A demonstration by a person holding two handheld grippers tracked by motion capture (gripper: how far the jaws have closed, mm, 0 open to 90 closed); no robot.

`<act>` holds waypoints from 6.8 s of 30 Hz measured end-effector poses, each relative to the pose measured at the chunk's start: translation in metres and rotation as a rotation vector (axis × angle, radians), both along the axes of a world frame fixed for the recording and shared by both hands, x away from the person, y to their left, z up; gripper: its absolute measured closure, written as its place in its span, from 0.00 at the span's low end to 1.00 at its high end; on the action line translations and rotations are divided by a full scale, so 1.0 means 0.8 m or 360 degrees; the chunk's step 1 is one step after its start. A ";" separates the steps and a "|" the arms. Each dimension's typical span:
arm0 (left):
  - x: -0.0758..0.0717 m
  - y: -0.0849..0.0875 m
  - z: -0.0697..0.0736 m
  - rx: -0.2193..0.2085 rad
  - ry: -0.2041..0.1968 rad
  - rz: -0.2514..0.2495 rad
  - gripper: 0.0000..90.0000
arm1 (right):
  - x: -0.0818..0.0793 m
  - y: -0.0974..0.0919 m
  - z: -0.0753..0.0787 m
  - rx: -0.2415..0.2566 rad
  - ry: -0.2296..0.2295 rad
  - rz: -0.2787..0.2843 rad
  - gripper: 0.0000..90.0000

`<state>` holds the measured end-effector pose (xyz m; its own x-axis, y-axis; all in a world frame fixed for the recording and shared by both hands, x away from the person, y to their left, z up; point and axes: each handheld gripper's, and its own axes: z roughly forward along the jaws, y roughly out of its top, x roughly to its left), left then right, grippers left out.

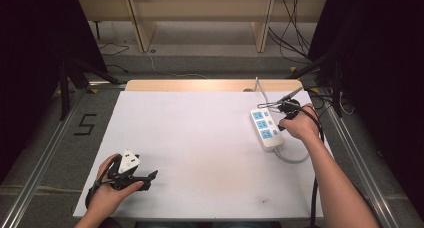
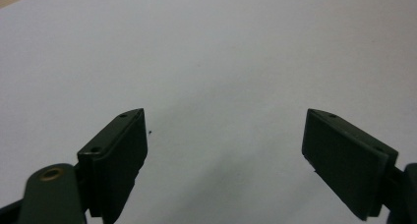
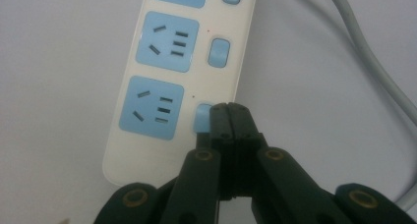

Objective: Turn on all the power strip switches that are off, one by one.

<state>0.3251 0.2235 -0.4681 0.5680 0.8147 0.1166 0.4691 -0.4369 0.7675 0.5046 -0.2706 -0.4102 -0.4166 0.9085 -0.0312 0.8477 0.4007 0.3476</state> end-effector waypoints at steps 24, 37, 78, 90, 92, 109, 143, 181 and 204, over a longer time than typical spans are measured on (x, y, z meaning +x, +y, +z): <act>0.001 0.000 -0.001 0.0005 0.0003 -0.0006 0.19 | 0.010 0.014 -0.014 -0.0006 0.0054 0.0026 1.00; 0.000 0.000 0.000 0.0010 0.0006 -0.0012 0.19 | 0.012 0.024 -0.017 -0.0068 0.0065 0.0042 1.00; 0.000 -0.001 0.000 0.0014 0.0005 -0.0024 0.19 | 0.020 0.017 0.001 0.0017 -0.0004 -0.0009 1.00; -0.001 -0.001 0.000 0.0013 -0.0001 -0.0029 0.19 | 0.038 0.017 0.002 0.0009 -0.0019 -0.0026 1.00; -0.001 -0.001 0.000 0.0014 -0.0001 -0.0030 0.19 | 0.040 0.017 0.003 0.0016 -0.0020 -0.0030 1.00; -0.001 -0.001 0.000 0.0013 0.0004 -0.0030 0.19 | 0.063 0.018 -0.001 0.0023 -0.0025 -0.0051 1.00; -0.001 -0.001 0.000 0.0008 0.0009 -0.0032 0.19 | 0.096 0.031 -0.013 0.0055 -0.0040 -0.0072 1.00; -0.002 -0.003 0.001 0.0010 0.0000 -0.0043 0.19 | 0.100 0.042 -0.024 0.0010 -0.0064 -0.0097 1.00; -0.001 -0.004 0.000 0.0013 0.0006 -0.0047 0.19 | 0.101 0.045 -0.025 -0.0003 -0.0049 -0.0127 1.00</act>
